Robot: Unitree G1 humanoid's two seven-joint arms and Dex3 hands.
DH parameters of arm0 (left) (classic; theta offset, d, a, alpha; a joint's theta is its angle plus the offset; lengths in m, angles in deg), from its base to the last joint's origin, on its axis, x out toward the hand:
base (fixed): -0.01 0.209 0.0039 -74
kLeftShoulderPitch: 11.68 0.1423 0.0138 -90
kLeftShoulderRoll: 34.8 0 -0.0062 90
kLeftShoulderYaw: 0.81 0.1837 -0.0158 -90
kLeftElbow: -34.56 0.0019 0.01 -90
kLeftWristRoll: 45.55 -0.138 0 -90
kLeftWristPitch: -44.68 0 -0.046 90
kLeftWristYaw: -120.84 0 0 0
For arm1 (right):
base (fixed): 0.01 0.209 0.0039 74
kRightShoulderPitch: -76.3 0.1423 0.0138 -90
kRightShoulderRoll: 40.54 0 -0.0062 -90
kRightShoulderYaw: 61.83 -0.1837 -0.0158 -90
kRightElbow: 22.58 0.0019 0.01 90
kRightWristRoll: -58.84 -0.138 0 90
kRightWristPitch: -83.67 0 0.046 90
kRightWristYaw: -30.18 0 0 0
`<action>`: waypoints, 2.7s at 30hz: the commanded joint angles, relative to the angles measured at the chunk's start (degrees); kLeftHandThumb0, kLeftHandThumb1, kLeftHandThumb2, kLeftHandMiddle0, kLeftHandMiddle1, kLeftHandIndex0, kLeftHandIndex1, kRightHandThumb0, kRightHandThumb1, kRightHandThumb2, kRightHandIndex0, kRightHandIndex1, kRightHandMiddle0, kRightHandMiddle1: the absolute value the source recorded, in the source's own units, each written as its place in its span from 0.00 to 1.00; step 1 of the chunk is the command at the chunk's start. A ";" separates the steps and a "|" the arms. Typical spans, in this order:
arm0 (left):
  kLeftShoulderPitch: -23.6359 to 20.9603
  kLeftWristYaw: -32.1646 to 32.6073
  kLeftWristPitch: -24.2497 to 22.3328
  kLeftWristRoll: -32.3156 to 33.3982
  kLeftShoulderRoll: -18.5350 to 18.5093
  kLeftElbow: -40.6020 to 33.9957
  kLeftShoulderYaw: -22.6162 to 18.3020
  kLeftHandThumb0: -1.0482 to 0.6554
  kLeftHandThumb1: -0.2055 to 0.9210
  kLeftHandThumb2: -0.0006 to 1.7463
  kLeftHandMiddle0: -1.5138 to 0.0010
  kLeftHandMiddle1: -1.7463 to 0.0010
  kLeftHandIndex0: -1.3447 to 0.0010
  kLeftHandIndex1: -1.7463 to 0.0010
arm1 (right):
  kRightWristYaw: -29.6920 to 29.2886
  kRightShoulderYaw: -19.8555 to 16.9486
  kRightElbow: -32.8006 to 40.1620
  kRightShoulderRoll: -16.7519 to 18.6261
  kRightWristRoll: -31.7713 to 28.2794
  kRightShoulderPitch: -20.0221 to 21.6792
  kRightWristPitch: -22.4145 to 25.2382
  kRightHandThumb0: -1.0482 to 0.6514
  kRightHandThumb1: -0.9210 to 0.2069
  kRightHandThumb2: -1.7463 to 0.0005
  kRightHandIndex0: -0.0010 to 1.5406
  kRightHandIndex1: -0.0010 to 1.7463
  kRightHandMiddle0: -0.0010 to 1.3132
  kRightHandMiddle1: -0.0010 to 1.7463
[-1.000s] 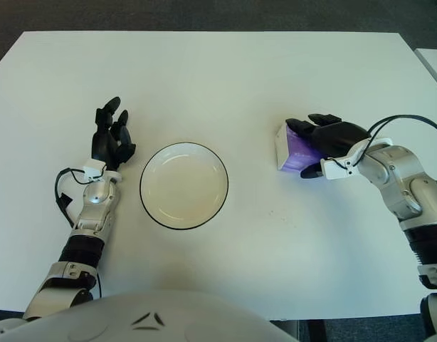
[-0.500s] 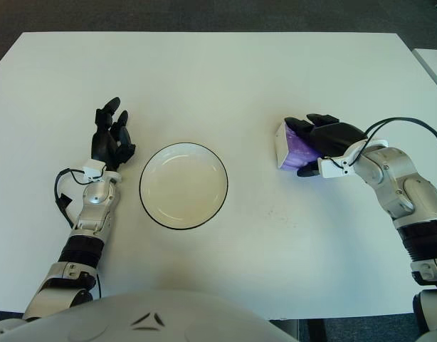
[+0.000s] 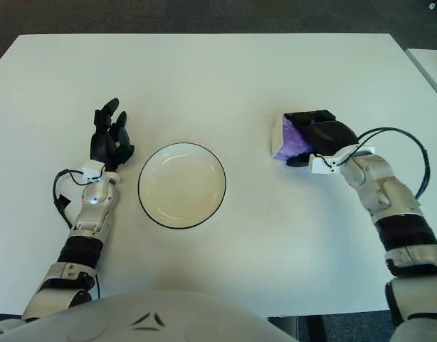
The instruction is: Put the tissue paper into the plate.
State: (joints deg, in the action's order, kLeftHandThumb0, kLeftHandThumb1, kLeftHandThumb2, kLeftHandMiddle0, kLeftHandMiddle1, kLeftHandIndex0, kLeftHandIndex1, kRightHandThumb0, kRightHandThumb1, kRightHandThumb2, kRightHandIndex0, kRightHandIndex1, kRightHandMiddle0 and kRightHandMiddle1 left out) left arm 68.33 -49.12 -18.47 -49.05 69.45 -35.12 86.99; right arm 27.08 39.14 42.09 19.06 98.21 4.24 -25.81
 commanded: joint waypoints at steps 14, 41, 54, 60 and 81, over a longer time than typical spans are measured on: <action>6.99 0.47 0.06 -1.87 -0.49 5.06 -0.01 0.23 1.00 0.45 0.72 1.00 1.00 0.60 | -30.66 2.47 -14.62 9.69 0.87 -3.04 -9.92 0.53 0.60 0.25 0.84 1.00 0.83 1.00; 6.53 0.62 -0.10 -1.72 -0.22 5.54 0.01 0.23 1.00 0.45 0.71 0.99 1.00 0.58 | -38.72 0.75 -6.83 10.09 1.47 -3.07 -9.42 0.55 0.61 0.24 0.83 1.00 0.82 1.00; 6.48 0.66 -0.74 -1.67 -0.03 5.17 0.15 0.23 1.00 0.44 0.71 0.99 1.00 0.58 | -29.18 -6.21 18.76 9.75 -0.34 -2.20 -0.46 0.49 0.47 0.35 0.81 1.00 0.79 1.00; 6.56 0.49 -0.61 -1.71 -0.06 5.14 0.25 0.23 1.00 0.44 0.70 0.99 1.00 0.58 | -26.64 -7.35 24.18 12.37 -0.77 -1.32 0.53 0.50 0.43 0.37 0.82 1.00 0.77 1.00; 7.05 0.81 -0.97 -2.17 0.16 4.42 0.69 0.22 1.00 0.45 0.70 0.99 1.00 0.57 | -15.43 -7.16 28.03 17.52 -8.76 3.40 -5.03 0.52 0.45 0.34 0.80 1.00 0.77 1.00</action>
State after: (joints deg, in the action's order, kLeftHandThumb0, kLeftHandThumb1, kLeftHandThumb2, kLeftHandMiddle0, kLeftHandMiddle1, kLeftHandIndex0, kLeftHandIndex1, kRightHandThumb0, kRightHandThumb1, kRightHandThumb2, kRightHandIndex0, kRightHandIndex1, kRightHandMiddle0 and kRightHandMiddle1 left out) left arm 68.03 -48.85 -18.66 -49.12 69.66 -35.83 87.39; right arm 7.88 32.36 68.70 36.05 93.69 6.76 -29.85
